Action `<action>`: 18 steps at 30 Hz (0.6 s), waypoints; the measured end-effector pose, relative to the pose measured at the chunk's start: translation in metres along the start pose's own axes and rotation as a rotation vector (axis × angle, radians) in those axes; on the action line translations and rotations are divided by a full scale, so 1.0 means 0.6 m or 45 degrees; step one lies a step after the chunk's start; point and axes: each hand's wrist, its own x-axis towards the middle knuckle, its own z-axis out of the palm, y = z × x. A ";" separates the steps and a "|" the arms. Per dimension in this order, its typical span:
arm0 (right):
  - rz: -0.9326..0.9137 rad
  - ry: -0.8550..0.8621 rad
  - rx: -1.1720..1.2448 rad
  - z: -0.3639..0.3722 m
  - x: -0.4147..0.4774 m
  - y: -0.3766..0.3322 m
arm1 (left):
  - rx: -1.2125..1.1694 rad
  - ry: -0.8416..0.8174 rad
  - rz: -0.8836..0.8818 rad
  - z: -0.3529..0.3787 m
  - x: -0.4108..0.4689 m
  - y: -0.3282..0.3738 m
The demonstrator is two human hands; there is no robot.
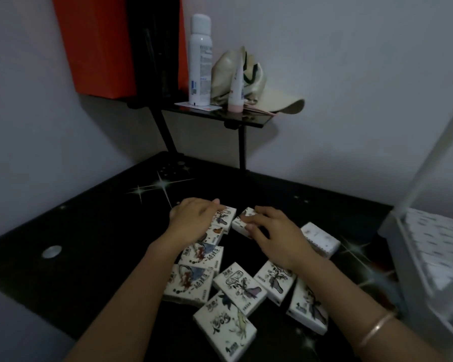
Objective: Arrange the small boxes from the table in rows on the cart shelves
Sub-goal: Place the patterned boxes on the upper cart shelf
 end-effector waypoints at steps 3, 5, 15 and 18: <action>0.101 0.143 0.053 -0.016 -0.040 0.009 | 0.019 -0.007 0.015 0.017 -0.020 0.030; 0.141 0.187 0.039 -0.026 -0.058 0.012 | -0.062 -0.023 -0.007 0.024 -0.031 0.040; 0.006 -0.009 -0.019 -0.094 -0.136 -0.070 | -0.170 0.089 0.096 -0.041 -0.147 0.063; -0.059 -0.283 -0.257 -0.082 -0.164 -0.099 | -0.042 0.086 0.159 -0.051 -0.218 0.071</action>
